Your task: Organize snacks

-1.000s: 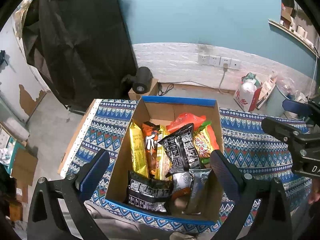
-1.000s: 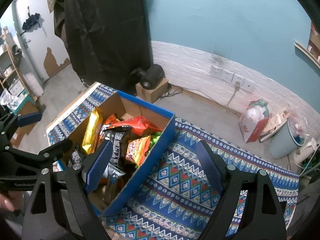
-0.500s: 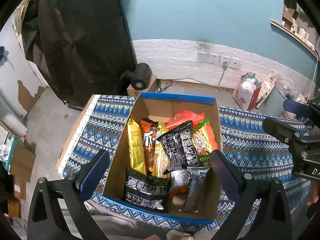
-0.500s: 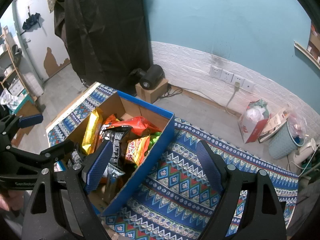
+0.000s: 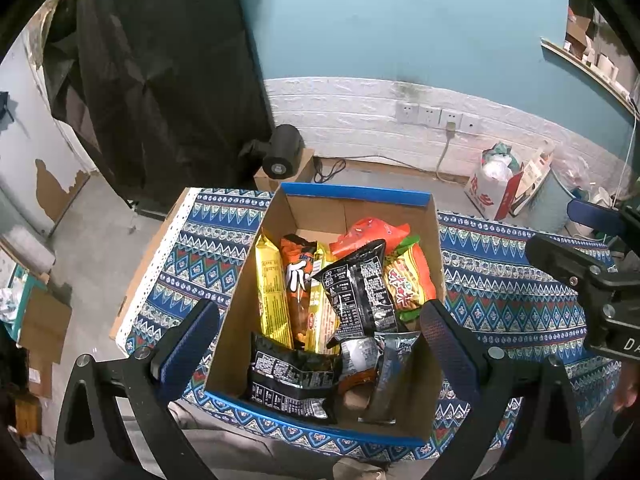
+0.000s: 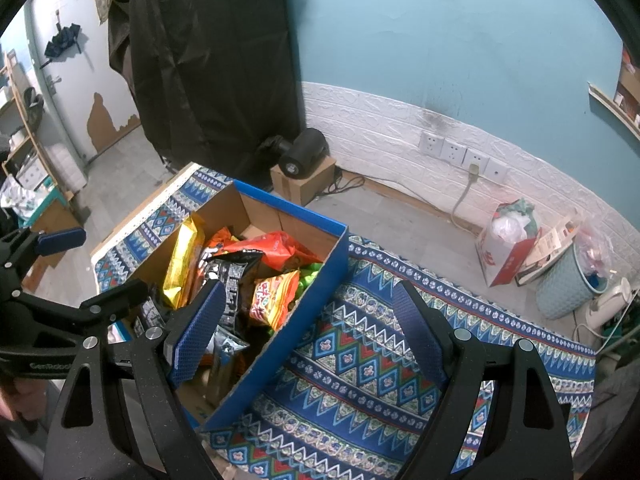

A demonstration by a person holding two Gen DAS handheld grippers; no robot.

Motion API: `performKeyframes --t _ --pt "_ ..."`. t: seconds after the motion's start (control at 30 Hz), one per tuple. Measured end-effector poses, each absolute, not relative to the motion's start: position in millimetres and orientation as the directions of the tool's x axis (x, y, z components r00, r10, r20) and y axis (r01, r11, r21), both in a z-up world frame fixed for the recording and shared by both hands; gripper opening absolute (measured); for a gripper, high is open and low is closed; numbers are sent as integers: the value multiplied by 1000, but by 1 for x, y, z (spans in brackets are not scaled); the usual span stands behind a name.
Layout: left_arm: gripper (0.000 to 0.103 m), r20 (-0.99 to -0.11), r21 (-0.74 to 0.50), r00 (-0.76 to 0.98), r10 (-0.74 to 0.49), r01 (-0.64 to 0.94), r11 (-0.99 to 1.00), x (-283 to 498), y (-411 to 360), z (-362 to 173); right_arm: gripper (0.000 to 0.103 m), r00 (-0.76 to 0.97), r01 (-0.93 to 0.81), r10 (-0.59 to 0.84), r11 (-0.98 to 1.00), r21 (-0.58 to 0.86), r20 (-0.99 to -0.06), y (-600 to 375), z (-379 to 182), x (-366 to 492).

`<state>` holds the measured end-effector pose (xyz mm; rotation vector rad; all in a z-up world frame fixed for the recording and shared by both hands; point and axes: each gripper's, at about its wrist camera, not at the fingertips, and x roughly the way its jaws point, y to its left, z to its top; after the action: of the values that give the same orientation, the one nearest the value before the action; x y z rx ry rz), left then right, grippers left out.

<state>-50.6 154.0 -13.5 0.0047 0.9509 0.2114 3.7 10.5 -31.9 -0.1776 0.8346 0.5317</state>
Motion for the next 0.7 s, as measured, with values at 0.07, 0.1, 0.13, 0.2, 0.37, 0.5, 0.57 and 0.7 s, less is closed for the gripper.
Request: performKeyframes --t 0.07,0.1,0.13,0.2,0.37,0.5,0.57,0.7 --pt "101 -807 95 562 180 -177 980 -51 154 -14 84 551 -514 377 856 53 -744 10 -32 4" --pt "101 -809 92 561 177 -177 980 -50 154 -14 84 551 -514 377 856 53 -744 11 -32 4" --pt "101 -810 90 560 176 -177 980 -51 154 -14 84 551 -514 377 856 54 -744 10 -32 4" --pt "101 -813 85 557 172 -179 980 -51 155 -15 84 551 -514 378 856 54 -745 11 -32 4" --pt "101 -817 78 553 165 -177 981 -50 154 -16 84 550 -514 376 856 53 -746 7 -32 4" --pt "101 -813 79 559 162 -170 982 -52 152 -16 84 551 -514 373 857 49 -747 3 -32 2" --pt "101 -812 74 562 157 -167 983 -52 152 -16 84 550 -514 373 856 49 -747 3 -32 2" --pt "101 -813 77 560 159 -167 983 -52 151 -16 84 550 -514 373 856 48 -747 4 -32 2"
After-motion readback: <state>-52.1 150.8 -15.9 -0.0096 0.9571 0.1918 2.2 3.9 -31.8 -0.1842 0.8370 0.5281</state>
